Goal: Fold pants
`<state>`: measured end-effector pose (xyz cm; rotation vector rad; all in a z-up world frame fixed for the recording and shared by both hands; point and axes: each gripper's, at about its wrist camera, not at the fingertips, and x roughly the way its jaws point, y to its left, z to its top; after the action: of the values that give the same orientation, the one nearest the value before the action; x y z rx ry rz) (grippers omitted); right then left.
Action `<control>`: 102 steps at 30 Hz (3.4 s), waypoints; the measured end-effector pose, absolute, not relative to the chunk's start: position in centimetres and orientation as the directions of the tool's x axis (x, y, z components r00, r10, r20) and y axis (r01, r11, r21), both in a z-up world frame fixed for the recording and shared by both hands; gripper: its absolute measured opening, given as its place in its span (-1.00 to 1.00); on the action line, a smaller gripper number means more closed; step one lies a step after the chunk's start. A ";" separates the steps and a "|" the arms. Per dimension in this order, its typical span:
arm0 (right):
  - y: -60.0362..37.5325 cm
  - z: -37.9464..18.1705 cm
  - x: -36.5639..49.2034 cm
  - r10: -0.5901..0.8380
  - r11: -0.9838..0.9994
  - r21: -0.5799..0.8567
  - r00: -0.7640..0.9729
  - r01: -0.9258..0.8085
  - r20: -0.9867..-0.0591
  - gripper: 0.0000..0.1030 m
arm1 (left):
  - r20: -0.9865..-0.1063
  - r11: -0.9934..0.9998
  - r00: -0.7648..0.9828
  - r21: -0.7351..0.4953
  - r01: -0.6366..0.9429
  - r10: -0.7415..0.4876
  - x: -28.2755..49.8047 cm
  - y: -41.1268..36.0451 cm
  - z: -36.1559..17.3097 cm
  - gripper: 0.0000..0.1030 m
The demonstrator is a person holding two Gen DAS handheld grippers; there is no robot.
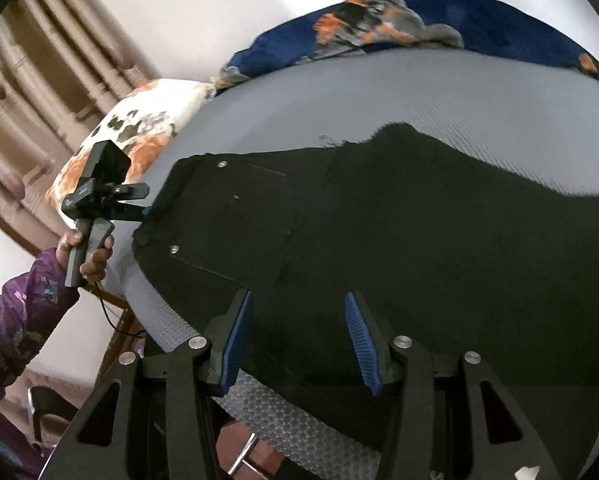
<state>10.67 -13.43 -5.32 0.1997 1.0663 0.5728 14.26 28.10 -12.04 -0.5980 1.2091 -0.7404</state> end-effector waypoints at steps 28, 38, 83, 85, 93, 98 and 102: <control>-7.6 0.3 8.7 0.844 0.534 0.676 0.271 -0.508 -0.463 0.34 | -0.575 0.634 0.270 -0.725 0.269 -0.773 9.2 15.6 0.3 -0.65; -8.6 0.0 9.2 0.846 0.533 0.709 0.275 -0.462 -0.457 0.44 | -0.560 0.618 0.276 -0.758 0.210 -0.781 8.9 14.5 0.5 -0.65; -33.0 -5.1 8.4 0.669 0.658 0.744 0.541 -0.115 -0.509 -0.73 | -0.652 0.693 0.237 -0.695 0.192 -0.720 9.3 0.3 -4.6 0.39; -34.5 -5.6 8.6 0.638 0.683 0.724 0.562 -0.096 -0.527 -0.74 | -0.655 0.695 0.238 -0.696 0.177 -0.717 8.7 0.7 -5.6 0.39; -36.8 -10.1 9.2 0.680 0.607 0.795 0.519 -0.004 -0.517 -0.73 | -0.735 0.772 0.236 -0.607 0.189 -0.636 8.0 -0.5 -8.6 0.39; -37.7 -10.4 8.5 0.717 0.544 0.839 0.510 0.017 -0.475 -0.73 | -0.732 0.783 0.280 -0.582 0.220 -0.622 7.2 0.5 -6.7 0.40; -38.9 -13.8 8.2 0.748 0.490 0.867 0.470 0.086 -0.469 -0.77 | -0.796 0.831 0.265 -0.468 0.300 -0.544 6.8 -0.8 -7.5 0.41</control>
<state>8.20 -38.88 -13.76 0.9934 1.0174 0.5001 6.77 -0.83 -7.54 -0.2416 1.1722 -0.5770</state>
